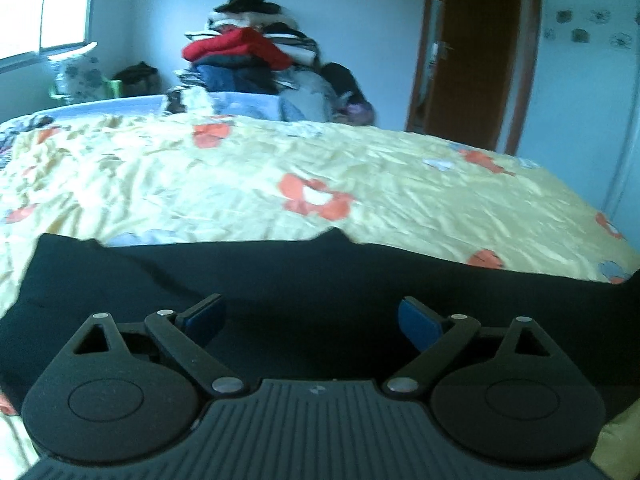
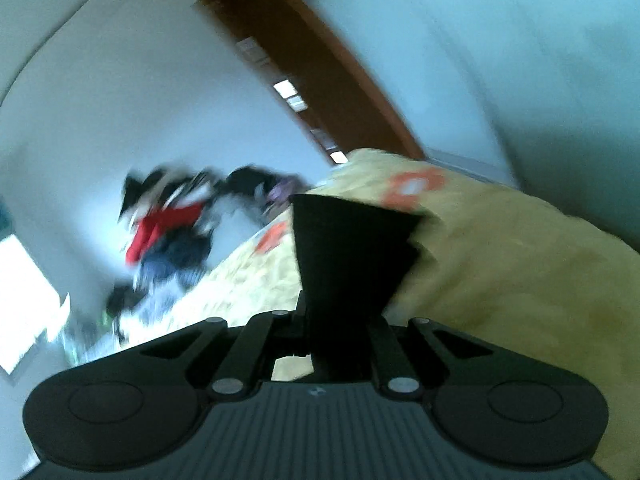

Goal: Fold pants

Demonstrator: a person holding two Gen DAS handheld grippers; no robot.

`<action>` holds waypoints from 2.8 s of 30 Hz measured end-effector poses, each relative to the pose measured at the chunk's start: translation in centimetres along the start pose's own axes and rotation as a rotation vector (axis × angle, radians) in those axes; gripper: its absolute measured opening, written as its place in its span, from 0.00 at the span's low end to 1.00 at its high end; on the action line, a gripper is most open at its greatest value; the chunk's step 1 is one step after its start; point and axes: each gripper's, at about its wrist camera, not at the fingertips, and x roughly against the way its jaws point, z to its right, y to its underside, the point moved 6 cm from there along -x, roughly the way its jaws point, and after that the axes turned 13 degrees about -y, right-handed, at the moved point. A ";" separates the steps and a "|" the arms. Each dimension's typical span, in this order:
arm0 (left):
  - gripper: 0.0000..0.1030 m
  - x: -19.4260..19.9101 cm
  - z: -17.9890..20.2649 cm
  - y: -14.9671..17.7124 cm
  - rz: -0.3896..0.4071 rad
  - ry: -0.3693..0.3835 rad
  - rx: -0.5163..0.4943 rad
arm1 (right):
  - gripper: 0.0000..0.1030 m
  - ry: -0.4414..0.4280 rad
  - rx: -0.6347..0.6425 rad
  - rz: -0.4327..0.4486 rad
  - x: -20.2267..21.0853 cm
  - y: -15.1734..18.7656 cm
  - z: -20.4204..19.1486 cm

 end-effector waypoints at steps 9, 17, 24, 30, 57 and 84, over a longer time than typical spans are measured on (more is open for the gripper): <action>0.94 -0.5 -4.4 0.1 -0.029 -0.066 0.075 | 0.06 -0.232 0.478 -0.307 -8.5 9.1 -17.1; 0.96 -1.1 -5.1 0.8 -0.055 -0.102 0.055 | 0.10 -0.245 0.769 -0.577 -12.8 22.2 -22.3; 0.96 -1.4 -3.7 0.5 -0.075 -0.071 0.067 | 0.25 -0.274 0.798 -0.568 -12.0 22.9 -23.5; 0.98 -1.8 -3.1 -0.3 -0.070 -0.113 0.057 | 0.25 -0.521 0.578 -0.451 -8.3 17.6 -23.4; 1.00 -4.5 7.1 0.9 -0.133 0.031 -0.193 | 0.26 -0.109 0.517 -0.492 -7.6 16.4 -13.6; 1.00 -0.3 -9.7 2.1 -0.061 -0.269 -0.009 | 0.29 -0.200 0.716 -0.521 -7.9 19.8 -22.0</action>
